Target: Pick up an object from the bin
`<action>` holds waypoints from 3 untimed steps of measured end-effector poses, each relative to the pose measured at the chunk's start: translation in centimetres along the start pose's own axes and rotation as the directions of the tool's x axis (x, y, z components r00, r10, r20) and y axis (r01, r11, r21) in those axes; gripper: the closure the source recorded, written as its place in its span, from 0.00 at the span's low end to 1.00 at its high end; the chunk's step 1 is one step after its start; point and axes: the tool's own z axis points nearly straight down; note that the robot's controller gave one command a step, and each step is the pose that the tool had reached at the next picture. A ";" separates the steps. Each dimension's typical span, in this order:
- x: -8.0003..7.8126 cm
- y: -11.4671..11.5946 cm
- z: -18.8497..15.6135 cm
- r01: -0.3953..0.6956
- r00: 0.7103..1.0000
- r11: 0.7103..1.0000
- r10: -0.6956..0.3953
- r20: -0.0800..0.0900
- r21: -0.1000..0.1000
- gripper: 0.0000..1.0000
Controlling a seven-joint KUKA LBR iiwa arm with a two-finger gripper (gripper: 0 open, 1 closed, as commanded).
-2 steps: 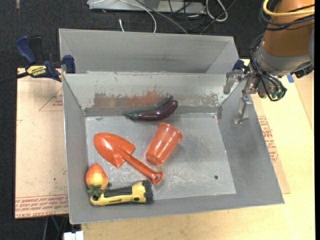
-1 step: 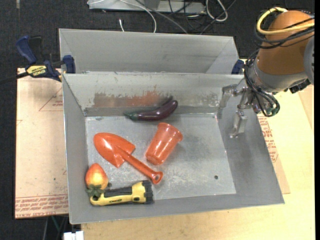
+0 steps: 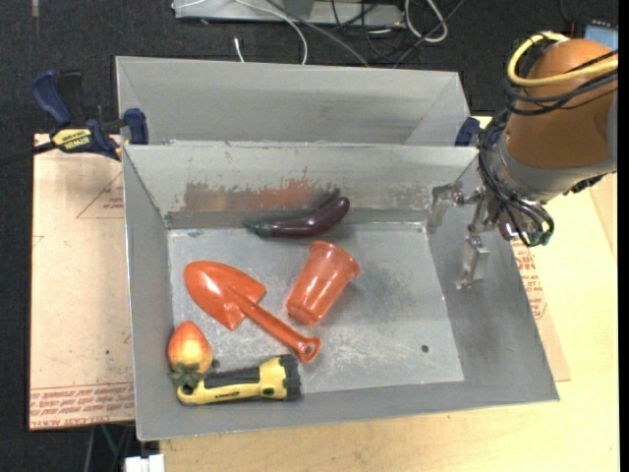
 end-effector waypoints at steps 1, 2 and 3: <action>0.9 -0.3 4.2 -0.101 0.995 0.995 0.101 -0.008 -0.002 0.00; 1.2 3.4 5.6 0.276 0.961 0.961 -0.276 0.004 -0.001 0.00; -1.5 2.3 5.8 -0.166 0.986 0.986 0.166 0.001 -0.001 0.00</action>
Offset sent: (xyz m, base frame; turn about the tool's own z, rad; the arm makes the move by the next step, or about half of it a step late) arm -0.0151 0.0314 -0.0563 -0.2879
